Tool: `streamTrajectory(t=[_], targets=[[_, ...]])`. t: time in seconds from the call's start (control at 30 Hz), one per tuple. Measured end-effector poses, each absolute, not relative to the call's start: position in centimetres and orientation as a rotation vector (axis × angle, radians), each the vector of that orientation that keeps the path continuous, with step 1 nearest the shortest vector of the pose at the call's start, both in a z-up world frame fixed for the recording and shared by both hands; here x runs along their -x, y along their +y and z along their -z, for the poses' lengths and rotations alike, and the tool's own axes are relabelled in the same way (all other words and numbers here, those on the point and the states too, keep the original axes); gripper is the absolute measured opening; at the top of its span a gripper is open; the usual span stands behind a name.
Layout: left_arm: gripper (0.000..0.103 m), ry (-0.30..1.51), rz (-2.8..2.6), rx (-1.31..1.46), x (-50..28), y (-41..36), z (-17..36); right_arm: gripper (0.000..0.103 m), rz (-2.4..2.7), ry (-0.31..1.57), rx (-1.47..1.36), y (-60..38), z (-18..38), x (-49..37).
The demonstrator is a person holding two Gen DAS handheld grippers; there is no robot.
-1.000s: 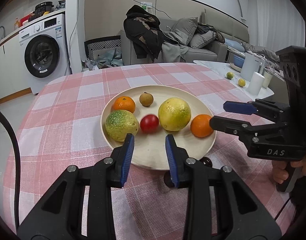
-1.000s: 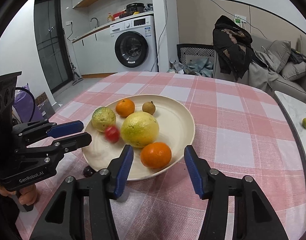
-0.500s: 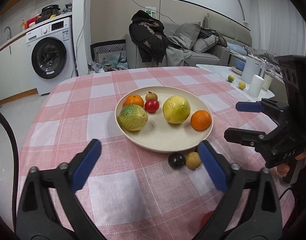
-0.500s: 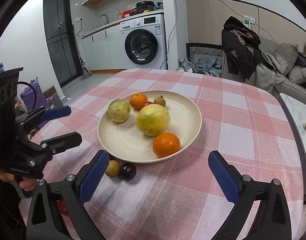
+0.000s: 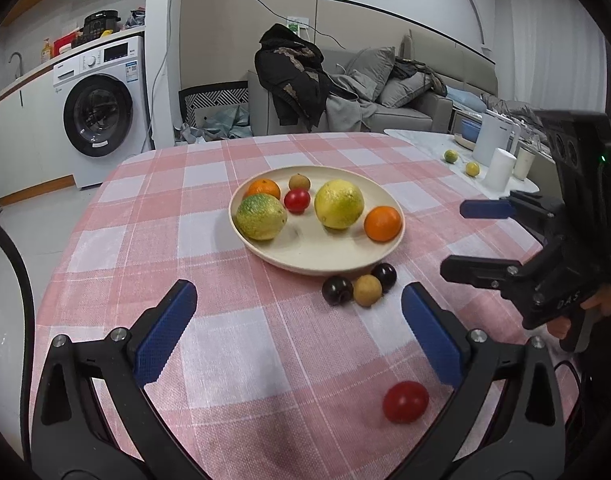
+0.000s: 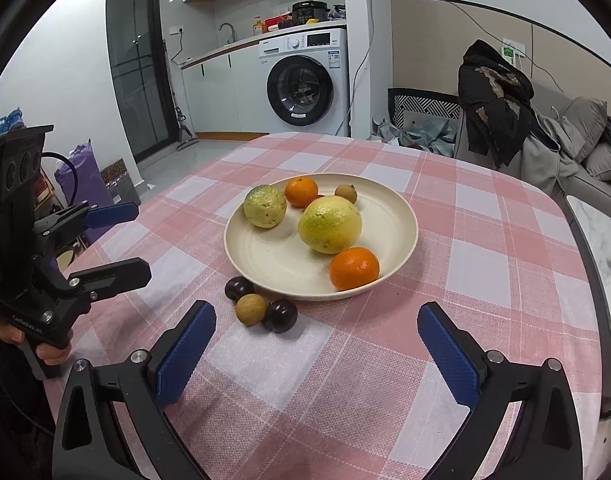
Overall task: Organize fruits
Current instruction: 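Withdraw both tools from the plate toward the loose fruit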
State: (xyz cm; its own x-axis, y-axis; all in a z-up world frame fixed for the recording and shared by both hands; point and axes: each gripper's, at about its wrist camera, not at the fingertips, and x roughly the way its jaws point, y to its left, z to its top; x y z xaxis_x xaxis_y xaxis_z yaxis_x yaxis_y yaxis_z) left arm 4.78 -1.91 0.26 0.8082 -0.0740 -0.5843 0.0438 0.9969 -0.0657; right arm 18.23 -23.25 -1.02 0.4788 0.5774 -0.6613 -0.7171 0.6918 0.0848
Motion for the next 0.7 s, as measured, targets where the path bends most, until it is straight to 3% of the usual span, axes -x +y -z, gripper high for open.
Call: streamTrajectory(t=[0.6,0.7], targets=[[0.101,0.749,0.197,0.011,-2.7,-5.0,2.7,0.103,-0.834,0.756,0.297,-23.0,1.3,-16.4],[0.096,0.776,0.22,0.008,-2.6,-5.3,3.1,0.103,-0.861,0.763,0.352,-22.6,1.5,-15.7]])
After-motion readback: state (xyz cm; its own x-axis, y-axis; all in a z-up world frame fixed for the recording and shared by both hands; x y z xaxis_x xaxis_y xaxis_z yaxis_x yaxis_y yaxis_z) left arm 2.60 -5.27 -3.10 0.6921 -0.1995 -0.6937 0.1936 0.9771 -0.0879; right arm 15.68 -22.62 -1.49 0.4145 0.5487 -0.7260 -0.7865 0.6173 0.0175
